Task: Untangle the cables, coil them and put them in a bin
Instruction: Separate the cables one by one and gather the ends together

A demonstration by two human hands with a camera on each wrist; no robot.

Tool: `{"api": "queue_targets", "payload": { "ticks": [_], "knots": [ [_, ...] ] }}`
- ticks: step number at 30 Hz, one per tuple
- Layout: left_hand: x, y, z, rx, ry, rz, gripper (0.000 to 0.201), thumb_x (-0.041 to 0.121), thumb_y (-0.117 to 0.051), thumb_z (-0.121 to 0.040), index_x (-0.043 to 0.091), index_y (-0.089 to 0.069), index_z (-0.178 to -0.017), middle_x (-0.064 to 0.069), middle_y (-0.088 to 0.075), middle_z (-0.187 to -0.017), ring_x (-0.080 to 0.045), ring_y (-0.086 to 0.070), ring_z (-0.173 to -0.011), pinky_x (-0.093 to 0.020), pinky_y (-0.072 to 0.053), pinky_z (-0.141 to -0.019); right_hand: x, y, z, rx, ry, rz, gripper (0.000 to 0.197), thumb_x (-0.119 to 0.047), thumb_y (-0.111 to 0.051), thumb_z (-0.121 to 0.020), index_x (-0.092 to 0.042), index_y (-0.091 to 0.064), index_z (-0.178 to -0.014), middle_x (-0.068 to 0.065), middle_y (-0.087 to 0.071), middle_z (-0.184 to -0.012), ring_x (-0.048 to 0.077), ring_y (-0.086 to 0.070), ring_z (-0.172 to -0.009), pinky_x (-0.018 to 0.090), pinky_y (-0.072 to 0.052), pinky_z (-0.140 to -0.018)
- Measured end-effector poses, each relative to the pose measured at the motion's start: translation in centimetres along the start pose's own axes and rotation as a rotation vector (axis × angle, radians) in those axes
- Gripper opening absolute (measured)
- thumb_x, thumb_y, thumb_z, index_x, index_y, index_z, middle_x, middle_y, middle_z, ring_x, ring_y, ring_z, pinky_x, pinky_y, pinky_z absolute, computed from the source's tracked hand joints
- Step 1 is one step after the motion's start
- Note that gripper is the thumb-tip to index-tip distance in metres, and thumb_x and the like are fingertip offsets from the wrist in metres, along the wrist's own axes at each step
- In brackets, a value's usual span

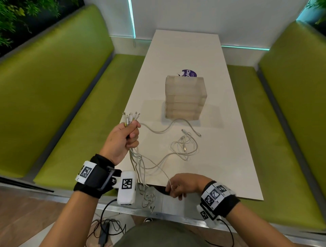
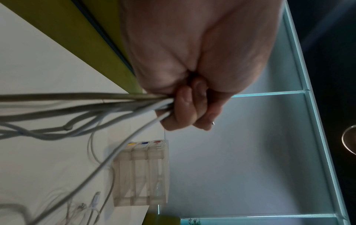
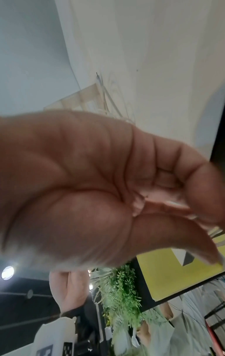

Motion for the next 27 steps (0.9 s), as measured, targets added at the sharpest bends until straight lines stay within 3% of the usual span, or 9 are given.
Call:
{"api": "queue_targets", "payload": {
  "ticks": [3, 5, 7, 10, 13, 15, 20, 23, 27],
  "knots": [
    [-1.0, -0.5, 0.0, -0.032, 0.021, -0.025, 0.025, 0.017, -0.040, -0.100, 0.009, -0.053, -0.081, 0.006, -0.037, -0.051, -0.005, -0.022, -0.041, -0.016, -0.023, -0.038, -0.5, 2.1, 0.4, 0.171, 0.052, -0.110, 0.040, -0.007, -0.067, -0.084, -0.011, -0.057, -0.122, 0.002, -0.063, -0.105, 0.008, -0.061, -0.057, 0.018, -0.047, -0.052],
    [-1.8, -0.7, 0.1, -0.041, 0.039, -0.026, 0.024, 0.018, -0.040, -0.101, 0.009, -0.053, -0.082, 0.006, -0.037, -0.052, -0.005, -0.022, -0.041, -0.016, -0.024, -0.039, -0.6, 4.9, 1.1, 0.330, 0.078, -0.102, 0.030, -0.009, -0.067, -0.085, -0.012, -0.062, -0.114, -0.002, -0.062, -0.099, 0.008, -0.059, -0.054, 0.013, -0.043, -0.049],
    [-2.3, -0.9, 0.1, -0.047, 0.057, -0.025, 0.023, 0.019, -0.041, -0.101, 0.008, -0.053, -0.083, 0.005, -0.038, -0.053, -0.006, -0.022, -0.041, -0.016, -0.025, -0.039, -0.2, 8.6, 2.1, 0.567, 0.074, -0.083, 0.017, -0.011, -0.063, -0.088, -0.012, -0.066, -0.104, 0.000, -0.062, -0.096, 0.011, -0.058, -0.060, 0.010, -0.042, -0.054],
    [-2.7, -1.5, 0.2, -0.069, 0.069, -0.033, 0.023, 0.019, -0.041, -0.101, 0.009, -0.052, -0.083, 0.005, -0.038, -0.053, -0.006, -0.022, -0.041, -0.017, -0.024, -0.040, 1.4, 13.2, 3.4, 0.873, -0.035, -0.084, 0.018, -0.022, -0.068, -0.085, -0.011, -0.065, -0.098, 0.001, -0.061, -0.093, 0.019, -0.058, -0.082, 0.025, -0.043, -0.071],
    [-3.0, -2.1, 0.2, -0.078, 0.087, -0.049, 0.024, 0.019, -0.041, -0.100, 0.009, -0.053, -0.082, 0.005, -0.038, -0.053, -0.006, -0.022, -0.042, -0.017, -0.023, -0.041, 2.2, 14.0, 1.6, 0.819, -0.140, -0.029, 0.031, -0.032, -0.071, -0.082, -0.010, -0.065, -0.101, 0.002, -0.061, -0.092, 0.021, -0.058, -0.088, 0.032, -0.043, -0.078],
    [-3.5, -2.5, 0.2, -0.081, 0.104, -0.054, 0.023, 0.019, -0.042, -0.100, 0.009, -0.053, -0.083, 0.004, -0.040, -0.054, -0.006, -0.024, -0.041, -0.017, -0.025, -0.041, 2.2, 13.6, 0.3, 0.784, -0.150, 0.000, 0.020, -0.026, -0.069, -0.083, -0.010, -0.068, -0.094, 0.006, -0.065, -0.092, 0.021, -0.059, -0.088, 0.031, -0.042, -0.075],
    [-4.9, -2.4, 0.3, -0.027, 0.143, -0.001, 0.021, 0.017, -0.041, -0.101, 0.007, -0.052, -0.086, -0.006, -0.062, -0.062, -0.013, -0.049, -0.045, -0.024, -0.047, -0.049, -0.4, 14.0, 2.1, 0.936, 0.158, -0.273, 0.006, -0.015, -0.065, -0.086, -0.015, -0.067, -0.080, -0.004, -0.063, -0.076, 0.008, -0.055, -0.069, 0.026, -0.041, -0.070],
    [-5.4, -2.6, -0.1, 0.003, 0.157, 0.077, 0.025, 0.016, -0.039, -0.102, 0.003, -0.052, -0.085, -0.017, -0.072, -0.080, -0.023, -0.071, -0.069, -0.033, -0.059, -0.062, -3.9, 13.3, 4.3, 0.876, 0.350, -0.312, 0.003, -0.019, -0.069, -0.085, -0.018, -0.070, -0.088, -0.004, -0.068, -0.083, 0.006, -0.057, -0.070, 0.021, -0.045, -0.070],
    [-5.8, -2.9, -0.9, 0.026, 0.135, 0.142, 0.021, 0.016, -0.039, -0.102, 0.002, -0.052, -0.091, -0.027, -0.068, -0.105, -0.033, -0.070, -0.097, -0.039, -0.060, -0.076, -7.2, 11.0, 5.8, 0.745, 0.460, -0.300, 0.006, -0.018, -0.069, -0.085, -0.019, -0.072, -0.090, -0.013, -0.068, -0.080, 0.003, -0.056, -0.073, 0.015, -0.043, -0.070]
  ]
}}
Point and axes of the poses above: each hand's wrist, its own z-axis away from the middle knuckle, its own y-axis out of the back of the hand, x = y × z, the point moved 7 cm from there along -z, towards the middle knuckle
